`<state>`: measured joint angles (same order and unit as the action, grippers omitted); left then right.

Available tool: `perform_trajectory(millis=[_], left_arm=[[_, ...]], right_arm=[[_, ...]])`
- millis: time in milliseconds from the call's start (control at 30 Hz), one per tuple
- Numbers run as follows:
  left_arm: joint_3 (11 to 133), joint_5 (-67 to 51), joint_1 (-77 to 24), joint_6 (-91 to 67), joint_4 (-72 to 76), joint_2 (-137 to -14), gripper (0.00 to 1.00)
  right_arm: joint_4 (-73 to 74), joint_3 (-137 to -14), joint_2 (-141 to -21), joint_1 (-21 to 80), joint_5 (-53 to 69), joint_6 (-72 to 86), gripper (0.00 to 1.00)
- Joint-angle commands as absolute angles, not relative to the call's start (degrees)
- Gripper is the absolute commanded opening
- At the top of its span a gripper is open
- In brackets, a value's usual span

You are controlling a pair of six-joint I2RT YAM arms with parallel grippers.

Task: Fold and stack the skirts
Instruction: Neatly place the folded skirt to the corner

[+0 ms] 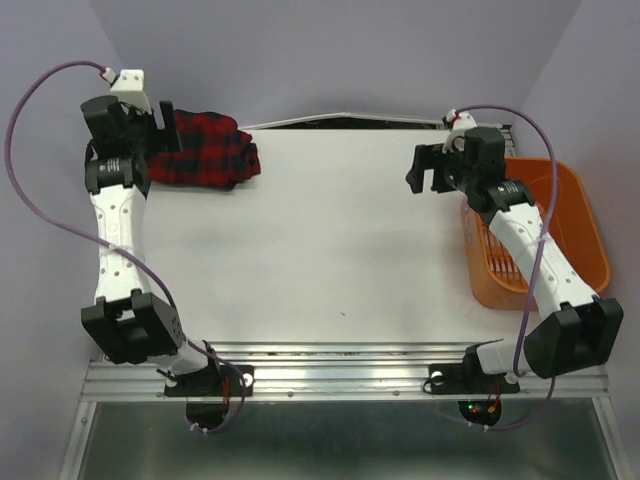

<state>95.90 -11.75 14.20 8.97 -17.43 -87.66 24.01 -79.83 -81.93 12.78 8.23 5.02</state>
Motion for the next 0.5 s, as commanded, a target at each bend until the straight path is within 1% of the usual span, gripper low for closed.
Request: perform_trajectory(millis=[0,33,100,133,267,467], left_arm=[[83.9,-15.7,10.4,13.6,-23.7,-80.3,0.99],[78.5,-15.6,9.3,13.9,-22.4,-75.8,0.99],[73.5,-16.4,7.4,14.8,-21.8,-71.5,0.99],[69.1,-16.4,5.1,15.5,-21.2,-67.6,0.99],[60.9,-15.1,0.6,16.3,-20.3,-60.1,0.99],[57.0,-15.1,0.3,15.4,-20.1,-55.3,0.99]], right_arm=[[26.0,-68.7,-72.8,12.7,10.4,-2.5,1.0],[26.8,-67.1,-71.2,12.7,11.8,-4.3,1.0],[28.4,-63.3,-68.1,12.7,14.2,-4.9,1.0],[29.5,-62.2,-65.2,12.7,15.0,-5.7,1.0],[31.7,-58.0,-60.9,12.7,17.5,-6.6,1.0],[32.3,-56.2,-59.0,12.7,18.9,-6.7,1.0]])
